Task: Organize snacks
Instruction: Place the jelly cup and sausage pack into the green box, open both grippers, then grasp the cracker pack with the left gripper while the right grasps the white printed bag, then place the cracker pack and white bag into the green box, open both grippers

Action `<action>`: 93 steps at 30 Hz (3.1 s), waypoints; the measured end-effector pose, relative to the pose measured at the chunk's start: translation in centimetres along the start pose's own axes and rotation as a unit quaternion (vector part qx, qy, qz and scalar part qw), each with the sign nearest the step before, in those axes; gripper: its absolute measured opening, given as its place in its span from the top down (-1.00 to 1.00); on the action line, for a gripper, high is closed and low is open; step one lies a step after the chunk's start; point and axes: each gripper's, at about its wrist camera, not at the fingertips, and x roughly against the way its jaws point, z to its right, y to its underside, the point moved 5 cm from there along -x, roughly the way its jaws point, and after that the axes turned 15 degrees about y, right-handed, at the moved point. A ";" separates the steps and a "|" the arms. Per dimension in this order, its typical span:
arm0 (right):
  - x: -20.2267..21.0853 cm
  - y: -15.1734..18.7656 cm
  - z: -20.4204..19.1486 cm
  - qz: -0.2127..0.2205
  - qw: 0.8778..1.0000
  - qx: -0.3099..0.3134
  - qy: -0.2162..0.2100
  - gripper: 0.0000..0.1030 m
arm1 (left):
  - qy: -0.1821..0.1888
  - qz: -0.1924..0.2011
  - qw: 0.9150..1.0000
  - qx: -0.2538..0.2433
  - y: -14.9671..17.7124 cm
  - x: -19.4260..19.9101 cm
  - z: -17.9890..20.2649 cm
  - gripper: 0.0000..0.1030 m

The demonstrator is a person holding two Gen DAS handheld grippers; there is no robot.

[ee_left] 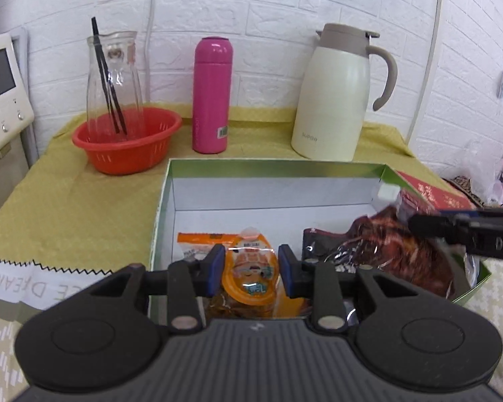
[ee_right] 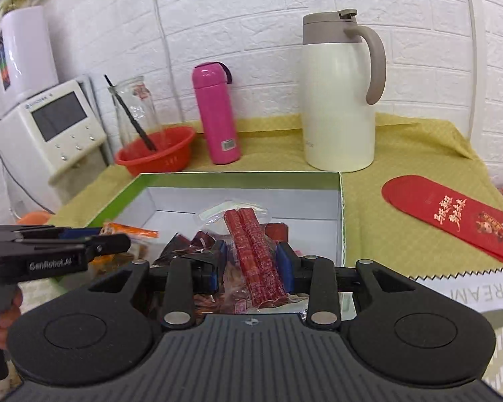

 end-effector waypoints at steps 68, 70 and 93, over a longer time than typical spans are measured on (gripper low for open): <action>13.6 15.7 -17.8 -0.036 0.987 0.145 -0.060 -1.00 | -0.095 -0.081 0.991 0.044 15.4 16.4 -0.6 -0.58; 13.6 15.6 -17.6 -0.031 0.987 0.138 -0.072 -1.00 | -0.093 -0.072 0.992 0.043 15.5 16.6 -0.4 -0.50; 17.5 14.5 -12.7 0.041 0.989 0.113 -0.082 -0.23 | -0.083 -0.015 0.995 0.059 15.2 18.7 0.1 -0.27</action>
